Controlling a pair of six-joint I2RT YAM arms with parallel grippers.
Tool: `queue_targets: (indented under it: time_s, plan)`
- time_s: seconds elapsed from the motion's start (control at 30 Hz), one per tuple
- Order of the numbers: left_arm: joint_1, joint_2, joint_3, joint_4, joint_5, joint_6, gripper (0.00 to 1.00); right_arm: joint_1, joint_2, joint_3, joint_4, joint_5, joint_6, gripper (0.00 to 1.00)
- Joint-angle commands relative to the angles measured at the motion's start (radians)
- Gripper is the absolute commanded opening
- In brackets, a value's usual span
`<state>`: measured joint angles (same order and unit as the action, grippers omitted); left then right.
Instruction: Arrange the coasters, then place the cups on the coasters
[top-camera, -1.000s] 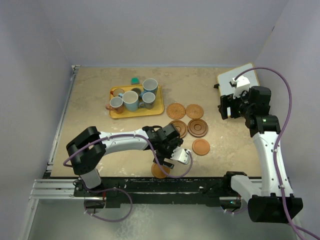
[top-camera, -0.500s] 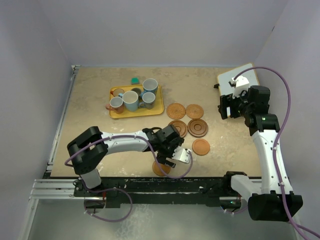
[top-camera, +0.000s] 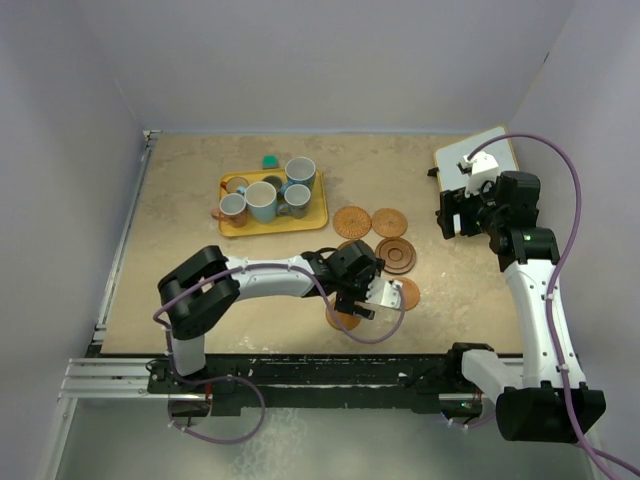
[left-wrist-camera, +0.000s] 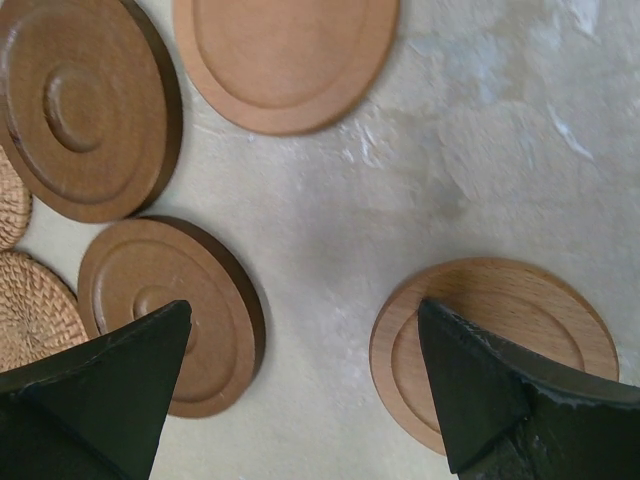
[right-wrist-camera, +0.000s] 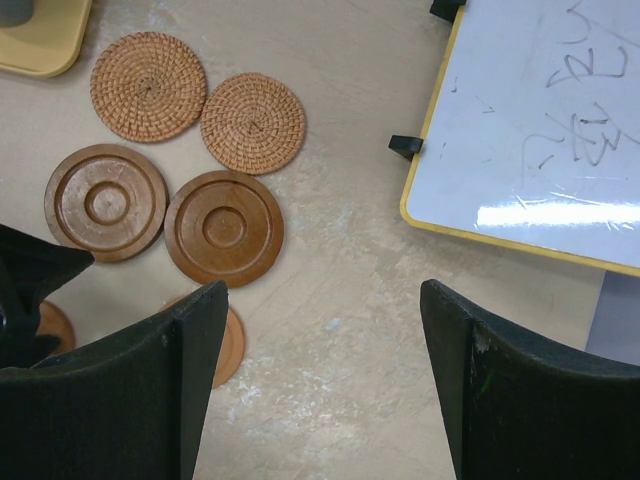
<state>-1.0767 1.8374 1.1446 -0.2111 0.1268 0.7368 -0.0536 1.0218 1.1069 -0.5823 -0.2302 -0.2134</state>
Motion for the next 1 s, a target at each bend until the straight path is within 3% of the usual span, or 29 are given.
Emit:
queue_targets:
  time_s: [0.0,0.97]
  plan:
    - [-0.003,0.068,0.081,0.027,0.002,-0.039,0.92,-0.005,-0.005,0.031,0.009,-0.015,-0.012,0.8]
    - [0.09,0.117,0.161,0.011,-0.013,0.03,0.92,-0.005,-0.002,0.03,0.007,-0.015,-0.018,0.8]
